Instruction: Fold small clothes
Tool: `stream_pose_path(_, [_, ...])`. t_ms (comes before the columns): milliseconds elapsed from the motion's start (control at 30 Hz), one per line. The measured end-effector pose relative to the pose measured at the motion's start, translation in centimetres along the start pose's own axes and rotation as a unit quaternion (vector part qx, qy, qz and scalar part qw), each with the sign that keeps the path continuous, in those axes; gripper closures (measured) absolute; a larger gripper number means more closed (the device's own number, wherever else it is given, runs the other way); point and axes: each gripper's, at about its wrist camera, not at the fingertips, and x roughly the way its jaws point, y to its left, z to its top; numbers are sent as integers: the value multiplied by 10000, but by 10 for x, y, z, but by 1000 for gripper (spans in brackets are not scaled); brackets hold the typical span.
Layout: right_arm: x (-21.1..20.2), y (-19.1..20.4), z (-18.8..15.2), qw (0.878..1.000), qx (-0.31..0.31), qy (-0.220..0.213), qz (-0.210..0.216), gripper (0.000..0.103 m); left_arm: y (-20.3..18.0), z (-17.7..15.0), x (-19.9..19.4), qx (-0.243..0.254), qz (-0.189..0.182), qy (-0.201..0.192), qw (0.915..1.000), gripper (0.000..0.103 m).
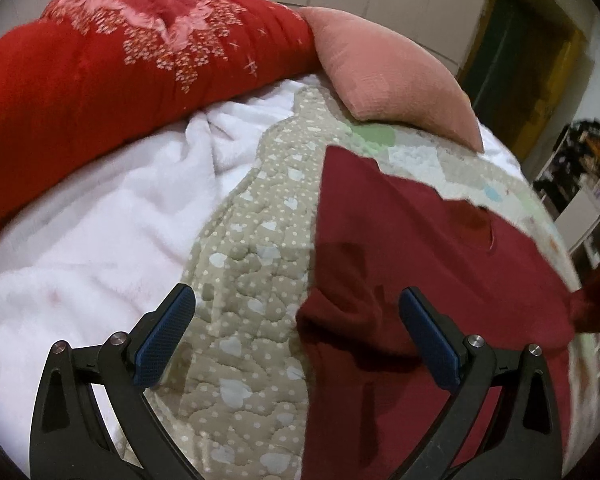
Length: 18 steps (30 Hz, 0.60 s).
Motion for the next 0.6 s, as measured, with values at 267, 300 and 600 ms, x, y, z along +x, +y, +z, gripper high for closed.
stream_pose_path(267, [135,101,-66,9885,-319,966,1122,98,11,5,-8,-174,-160,-120,9996,1])
stream_pose_path(300, [153,114,-76,9857,-366,1103,1220,98,12,6,-7,-196,-187,-116,9996,1])
stream_pose_path(600, [230,161,-148,9730,-603,1794,1324,97,15,7,-3,-229,-187,-44,9996,1])
